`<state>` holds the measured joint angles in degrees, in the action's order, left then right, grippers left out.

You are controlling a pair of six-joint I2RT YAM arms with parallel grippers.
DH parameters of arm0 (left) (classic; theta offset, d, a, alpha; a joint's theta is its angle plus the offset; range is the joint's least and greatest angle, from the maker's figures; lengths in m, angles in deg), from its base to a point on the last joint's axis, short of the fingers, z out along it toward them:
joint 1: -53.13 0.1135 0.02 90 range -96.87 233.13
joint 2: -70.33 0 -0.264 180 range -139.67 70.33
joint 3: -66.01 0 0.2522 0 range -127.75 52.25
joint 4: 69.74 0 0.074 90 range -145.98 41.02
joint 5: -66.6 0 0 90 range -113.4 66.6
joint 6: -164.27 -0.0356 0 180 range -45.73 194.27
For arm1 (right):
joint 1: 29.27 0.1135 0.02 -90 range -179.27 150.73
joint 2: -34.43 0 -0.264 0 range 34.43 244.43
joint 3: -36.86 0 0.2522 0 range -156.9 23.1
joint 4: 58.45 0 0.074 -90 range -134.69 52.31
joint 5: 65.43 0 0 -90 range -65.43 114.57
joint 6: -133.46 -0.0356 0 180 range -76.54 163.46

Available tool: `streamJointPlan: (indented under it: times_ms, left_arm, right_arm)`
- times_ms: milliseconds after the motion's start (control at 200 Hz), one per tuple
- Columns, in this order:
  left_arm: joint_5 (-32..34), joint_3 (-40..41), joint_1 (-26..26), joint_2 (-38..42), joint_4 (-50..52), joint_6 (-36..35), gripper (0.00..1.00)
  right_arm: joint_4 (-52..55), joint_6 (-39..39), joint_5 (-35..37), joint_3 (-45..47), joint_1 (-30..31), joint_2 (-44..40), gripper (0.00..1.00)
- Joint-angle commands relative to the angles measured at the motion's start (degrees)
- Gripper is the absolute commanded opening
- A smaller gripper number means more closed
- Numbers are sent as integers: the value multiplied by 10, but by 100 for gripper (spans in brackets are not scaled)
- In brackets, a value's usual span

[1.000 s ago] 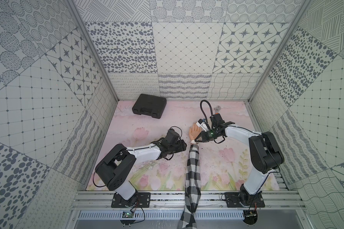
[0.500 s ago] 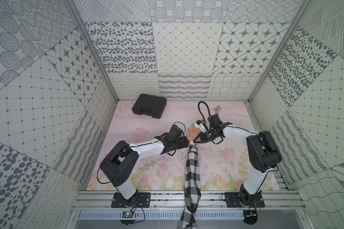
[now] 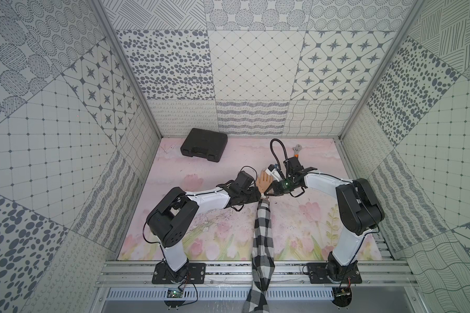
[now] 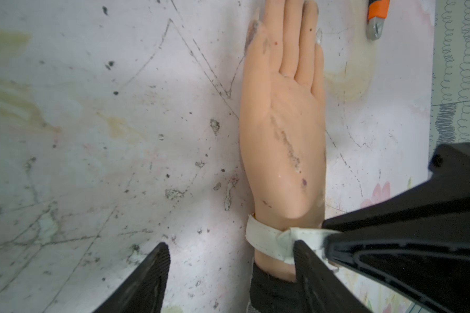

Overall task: Take off the watch
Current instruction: Untie the watch from the hand.

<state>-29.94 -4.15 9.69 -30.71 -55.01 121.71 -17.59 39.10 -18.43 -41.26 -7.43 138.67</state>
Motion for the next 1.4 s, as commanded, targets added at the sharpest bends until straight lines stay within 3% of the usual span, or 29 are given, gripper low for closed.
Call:
streamJointPlan:
  times_ms: [0, 295, 615, 835, 1075, 1125, 1281, 1391]
  left_arm:
    - [-6, -8, -2, -11, 7, -12, 73]
    - [70, -26, -2, -52, 121, 18, 71]
    - [79, -7, 2, -76, 139, 41, 71]
    - [77, 30, 2, -36, 100, 39, 72]
    - [74, 58, 2, 27, 85, 36, 72]
    - [73, 60, 2, 37, 87, 37, 72]
    - [74, 62, 2, 63, 96, 35, 72]
    - [80, 64, 3, 81, 104, 33, 72]
  right_arm:
    - [-23, 0, -20, -8, 4, 2, 0]
    - [-17, 10, -59, -16, 3, 5, 0]
    - [-75, -16, -230, -4, 0, -1, 0]
    - [-114, -51, -230, 10, -9, 15, 0]
    - [-99, -57, -130, 25, -14, 21, 2]
    - [-99, -62, -113, 29, -14, 19, 7]
    - [-84, -74, -47, 41, -14, -11, 46]
    - [-69, -83, 34, 58, -4, -67, 55]
